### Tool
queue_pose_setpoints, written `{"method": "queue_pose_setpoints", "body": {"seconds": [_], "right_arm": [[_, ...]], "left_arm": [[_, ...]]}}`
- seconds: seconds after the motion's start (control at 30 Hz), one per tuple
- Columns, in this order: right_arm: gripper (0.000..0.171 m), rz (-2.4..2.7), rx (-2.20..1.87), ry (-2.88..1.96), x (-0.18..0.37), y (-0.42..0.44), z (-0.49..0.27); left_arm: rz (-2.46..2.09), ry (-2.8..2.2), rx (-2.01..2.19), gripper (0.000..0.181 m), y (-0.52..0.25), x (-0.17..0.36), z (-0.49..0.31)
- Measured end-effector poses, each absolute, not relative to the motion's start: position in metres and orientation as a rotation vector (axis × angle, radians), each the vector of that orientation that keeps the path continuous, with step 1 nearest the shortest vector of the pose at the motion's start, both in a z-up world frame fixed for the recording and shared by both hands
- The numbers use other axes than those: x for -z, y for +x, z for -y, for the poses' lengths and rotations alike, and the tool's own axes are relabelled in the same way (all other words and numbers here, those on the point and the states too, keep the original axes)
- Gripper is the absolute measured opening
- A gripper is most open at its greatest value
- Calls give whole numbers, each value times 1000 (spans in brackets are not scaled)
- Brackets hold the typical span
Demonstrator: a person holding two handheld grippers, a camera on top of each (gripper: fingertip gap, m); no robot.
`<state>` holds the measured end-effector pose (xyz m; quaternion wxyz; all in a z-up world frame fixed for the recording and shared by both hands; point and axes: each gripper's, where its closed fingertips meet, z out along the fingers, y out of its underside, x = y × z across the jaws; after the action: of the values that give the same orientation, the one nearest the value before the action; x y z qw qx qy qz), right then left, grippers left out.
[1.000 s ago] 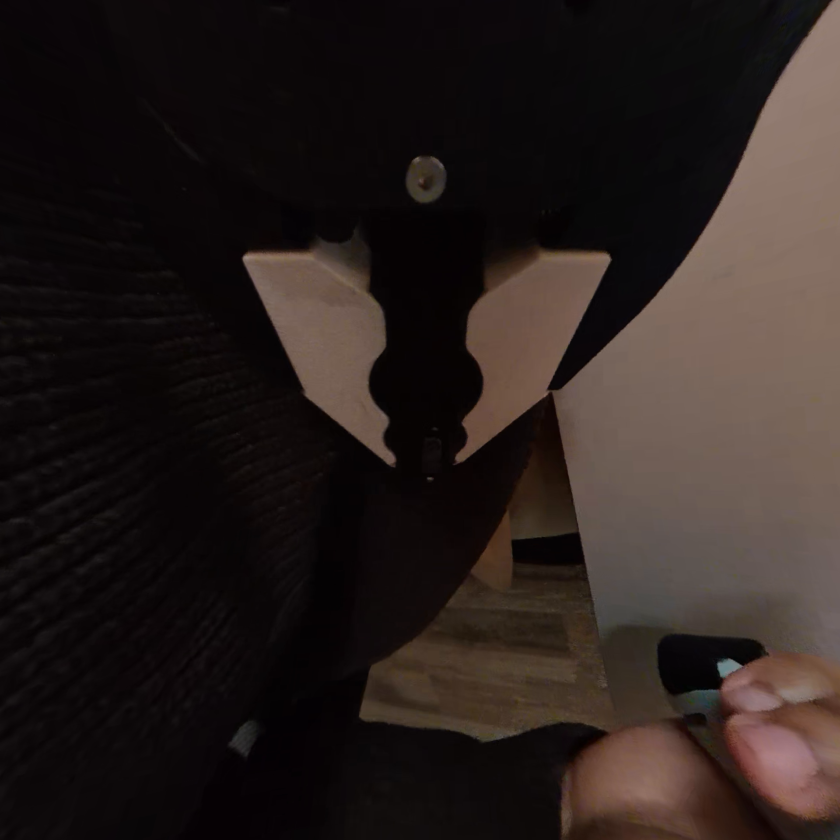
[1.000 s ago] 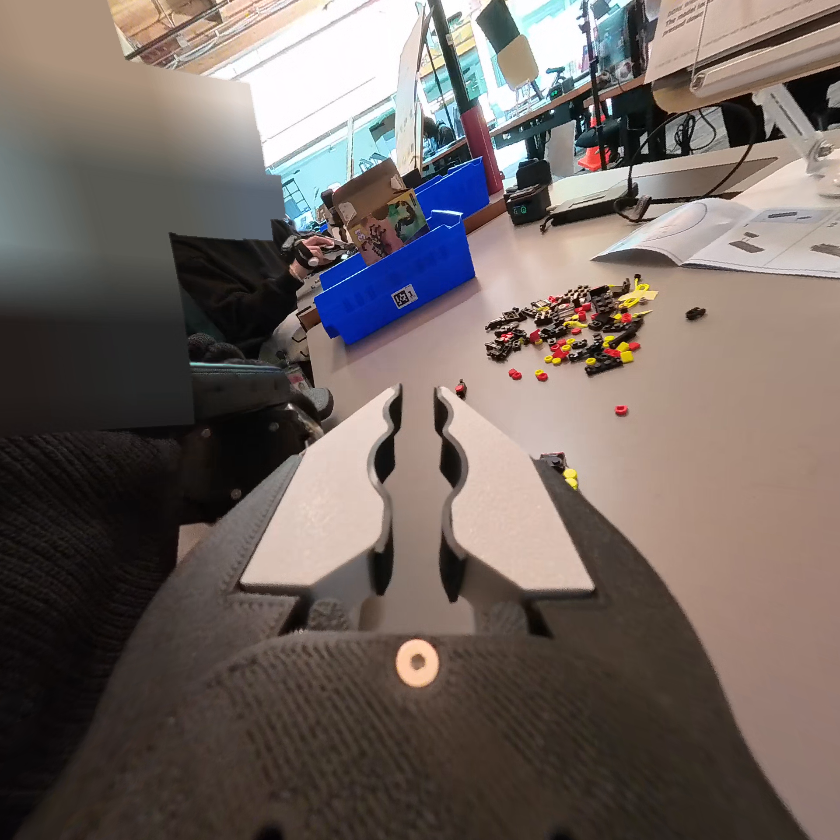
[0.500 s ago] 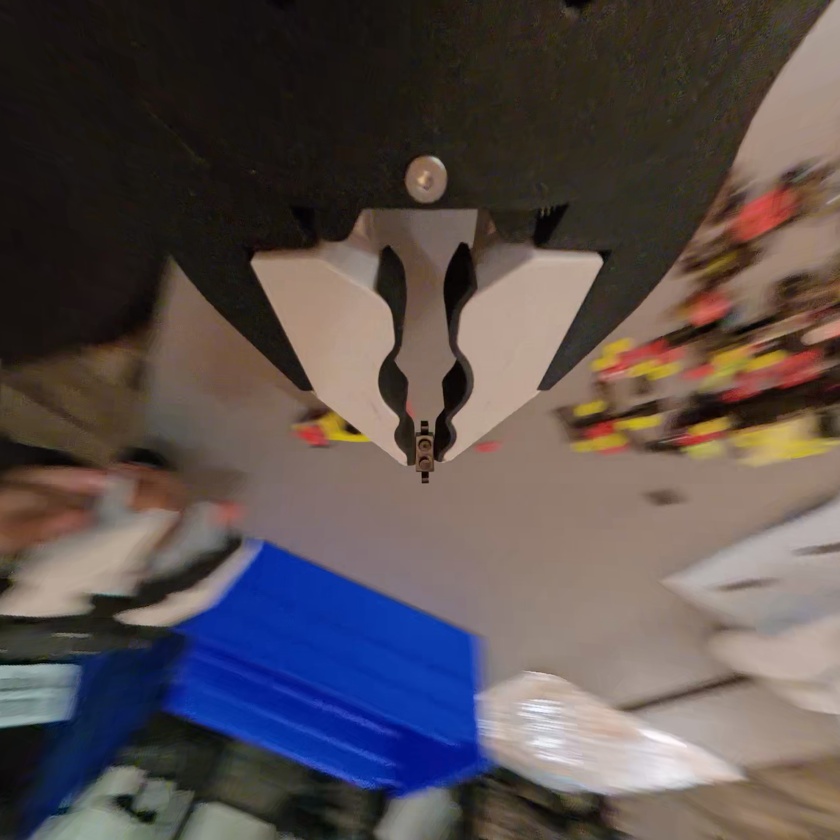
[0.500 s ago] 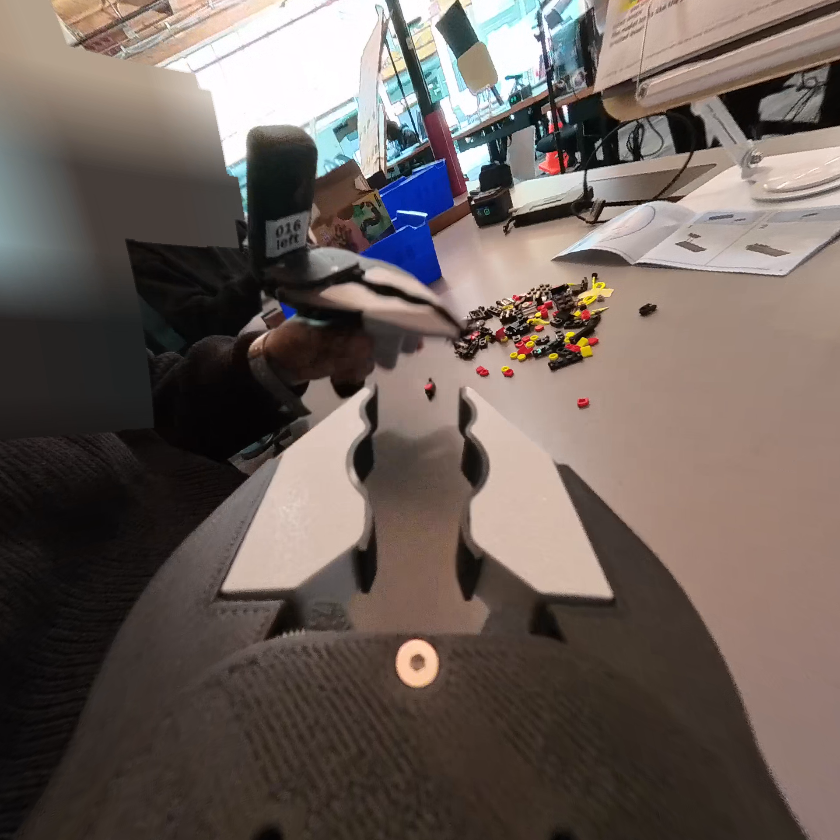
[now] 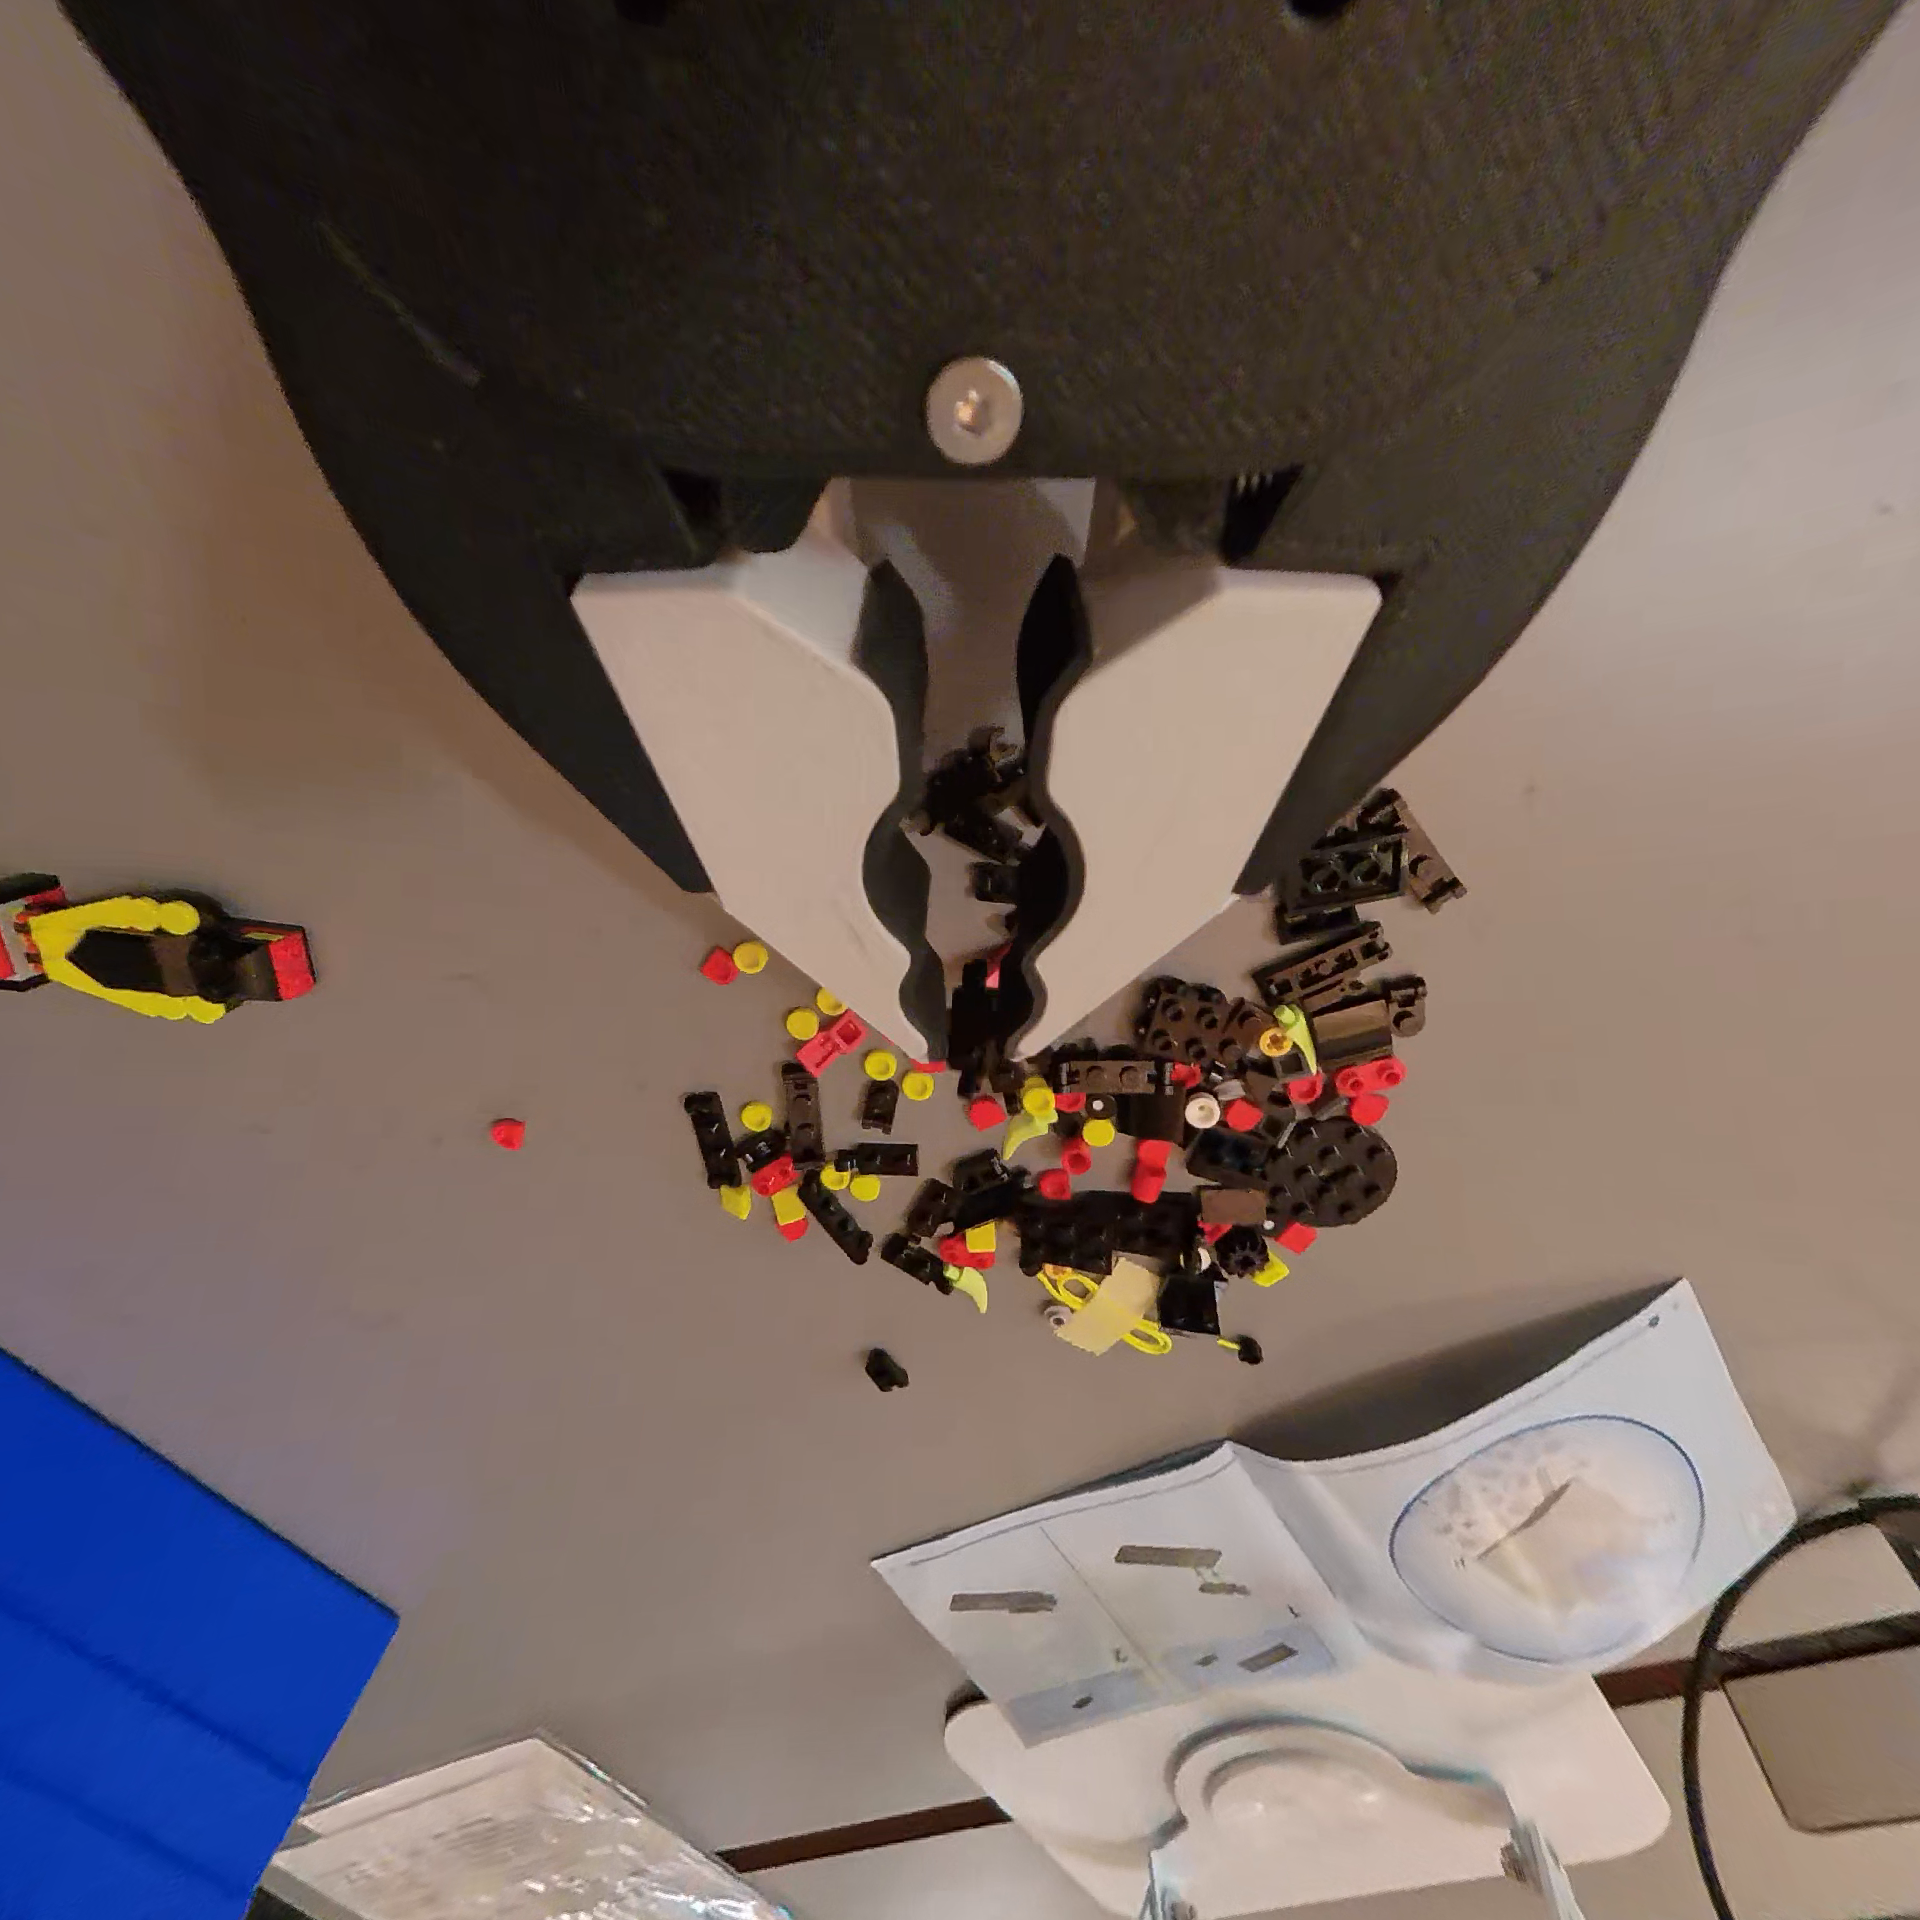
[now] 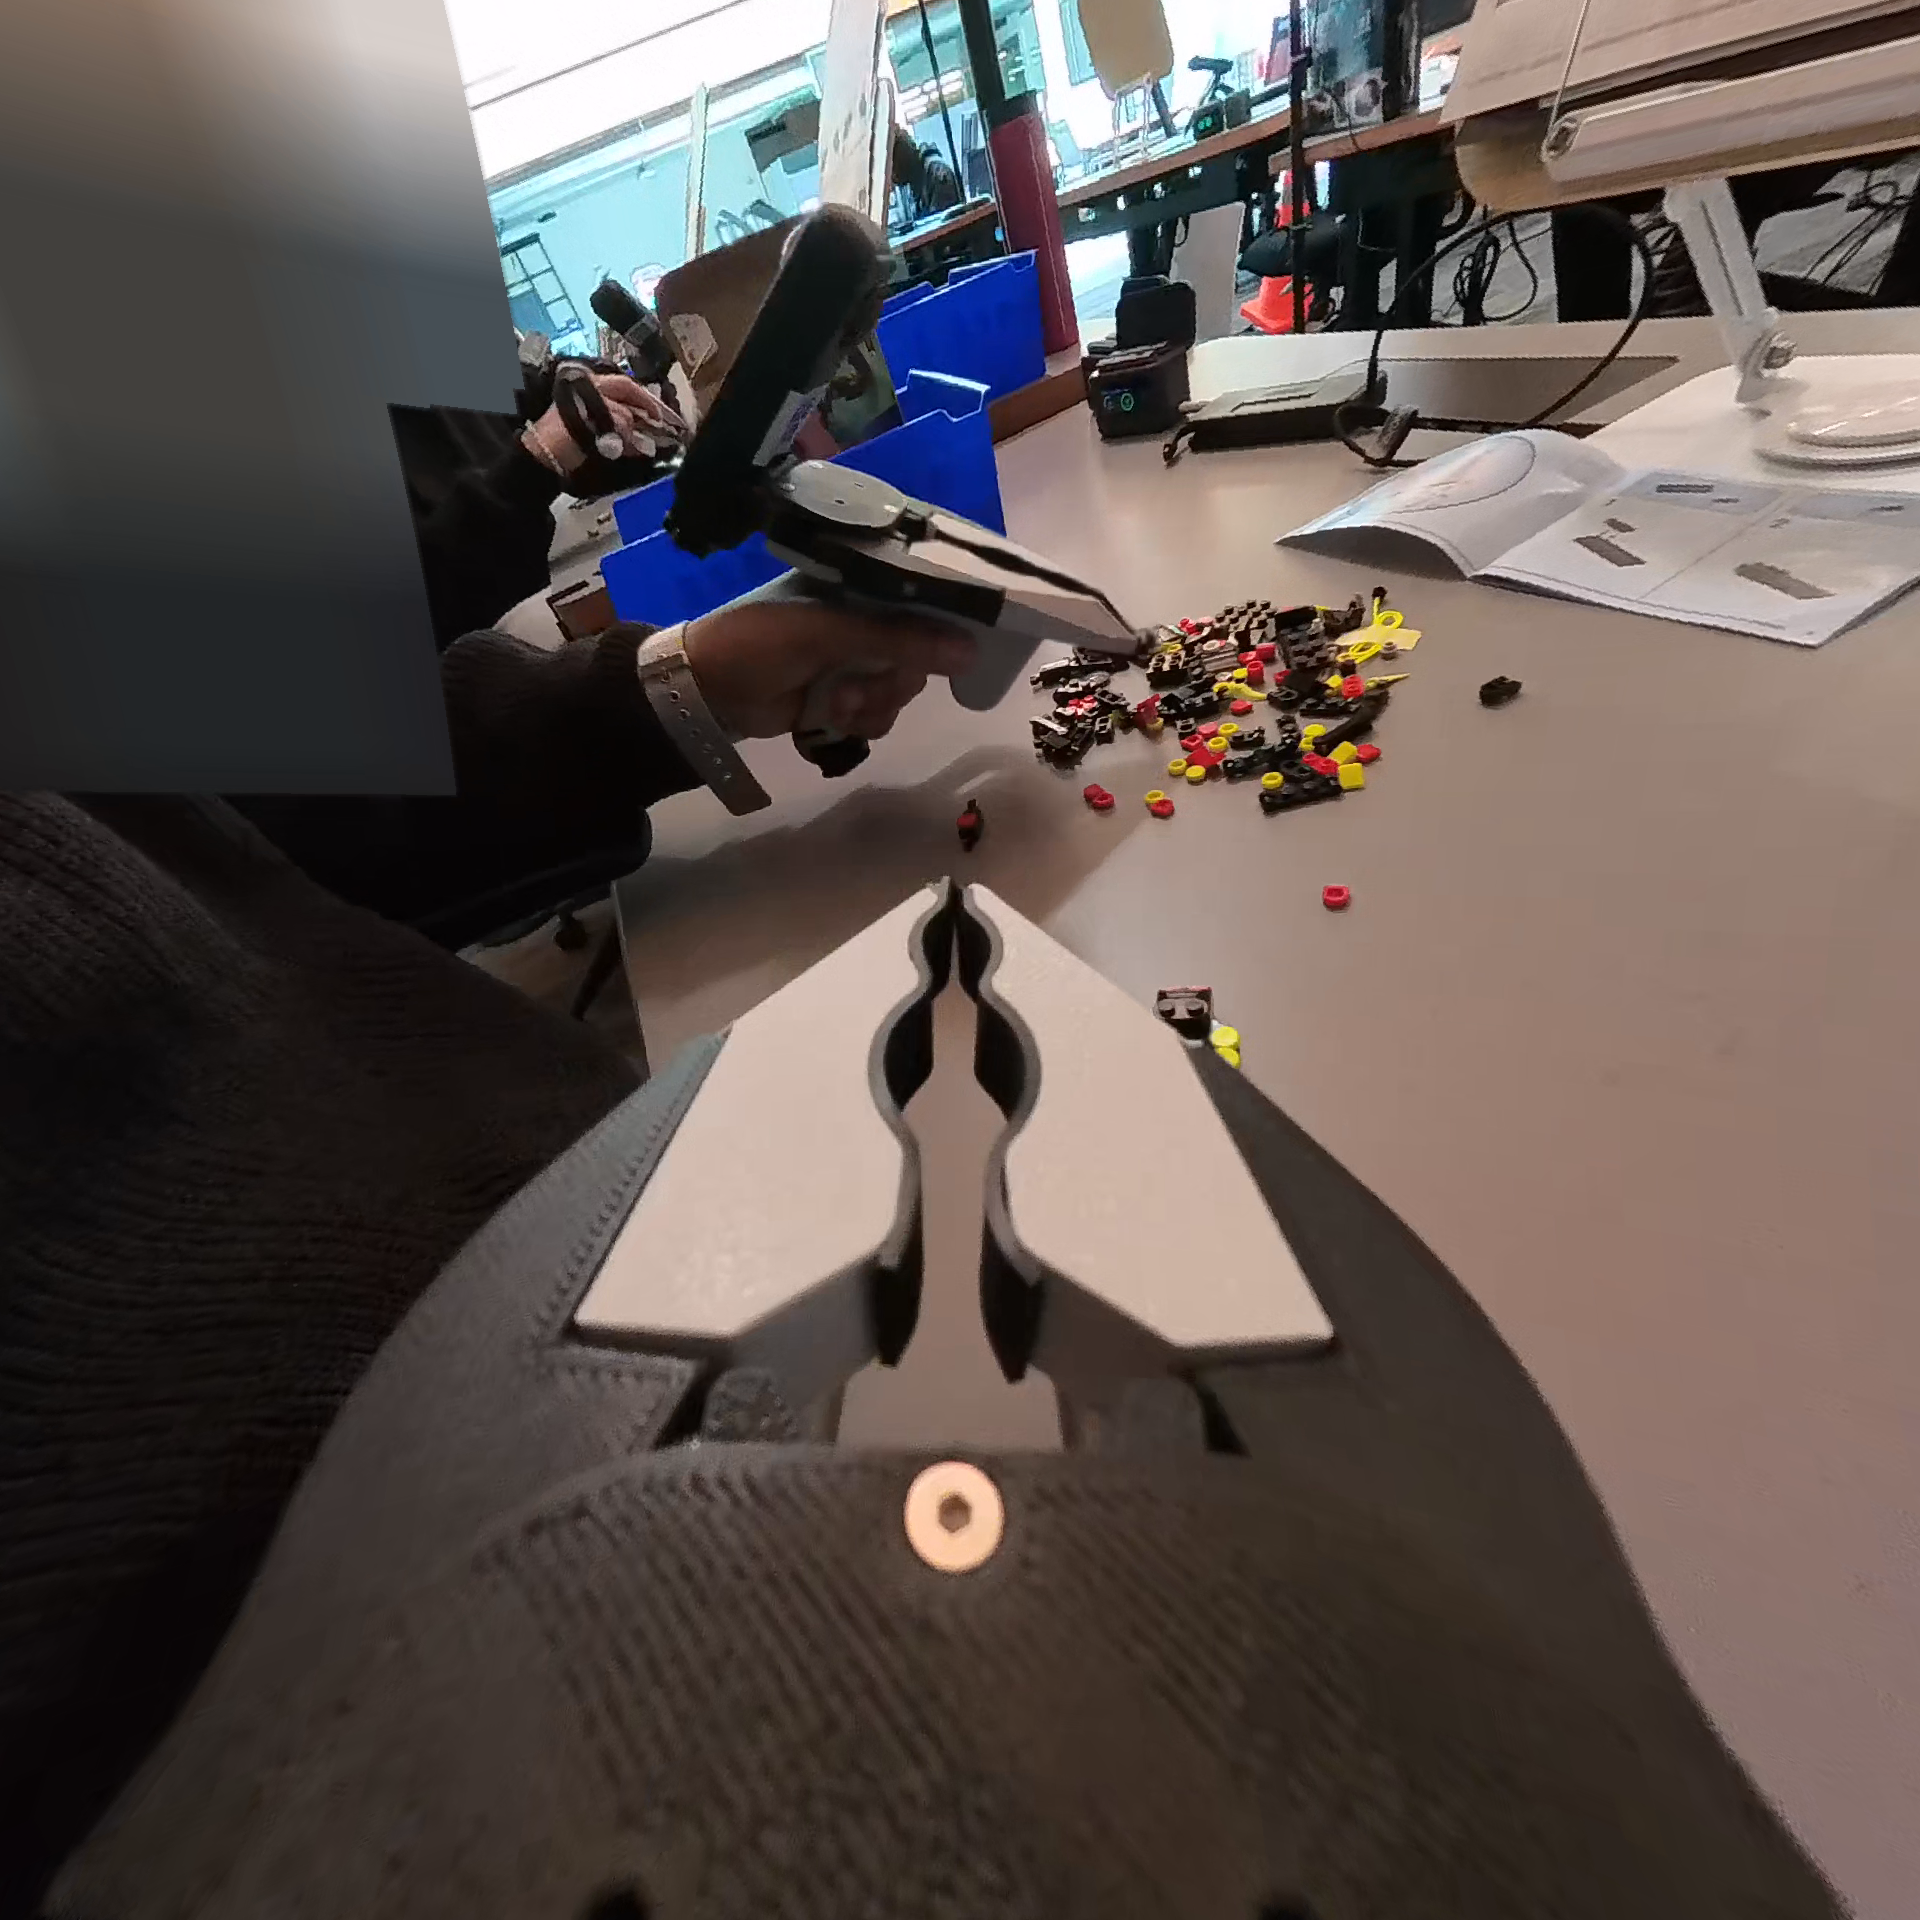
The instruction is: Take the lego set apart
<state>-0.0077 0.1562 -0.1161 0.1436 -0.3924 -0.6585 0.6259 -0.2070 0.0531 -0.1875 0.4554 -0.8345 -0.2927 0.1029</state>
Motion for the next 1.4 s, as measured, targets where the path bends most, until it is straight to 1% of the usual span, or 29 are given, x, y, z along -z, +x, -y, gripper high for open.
{"method": "queue_pose_setpoints", "body": {"seconds": [0.07,0.17,0.27,0.4,0.5,0.57,0.7,0.87,0.9,0.97,1.13,1.23,1.33,1.4], "right_arm": [[2,1936,-1789,-1141,121,-7,-154],[10,1956,-1787,-1168,125,-7,-152],[12,1934,-1798,-1184,123,-8,-155],[13,1910,-1813,-1204,121,-9,-160],[13,1905,-1825,-1213,121,-10,-161],[13,1906,-1834,-1221,122,-10,-160],[13,1905,-1852,-1238,124,-11,-160],[14,1901,-1859,-1255,126,-13,-161],[14,1900,-1859,-1257,126,-13,-161],[14,1901,-1858,-1261,127,-13,-161],[15,1914,-1870,-1244,126,-12,-157],[23,1938,-1871,-1210,125,-9,-151],[33,1961,-1881,-1165,122,-5,-142],[38,1968,-1859,-1112,119,-3,-138]], "left_arm": [[722,-2073,-275,20,-208,190,-53],[730,-2071,-319,36,-209,188,-53],[691,-2062,-329,35,-202,179,-54],[430,-2155,-265,33,-165,174,-55],[229,-2269,-259,27,-146,186,-40],[132,-2329,-184,25,-131,198,-29],[115,-2405,-64,29,-120,215,-16],[108,-2435,-62,26,-120,228,-17],[98,-2422,-56,22,-118,227,-19],[95,-2422,-64,5,-119,226,-20],[156,-2246,205,4,-93,195,-46],[239,-2077,467,4,-68,163,-69],[389,-1925,741,5,-48,138,-87],[503,-1781,954,5,-36,123,-99]]}}
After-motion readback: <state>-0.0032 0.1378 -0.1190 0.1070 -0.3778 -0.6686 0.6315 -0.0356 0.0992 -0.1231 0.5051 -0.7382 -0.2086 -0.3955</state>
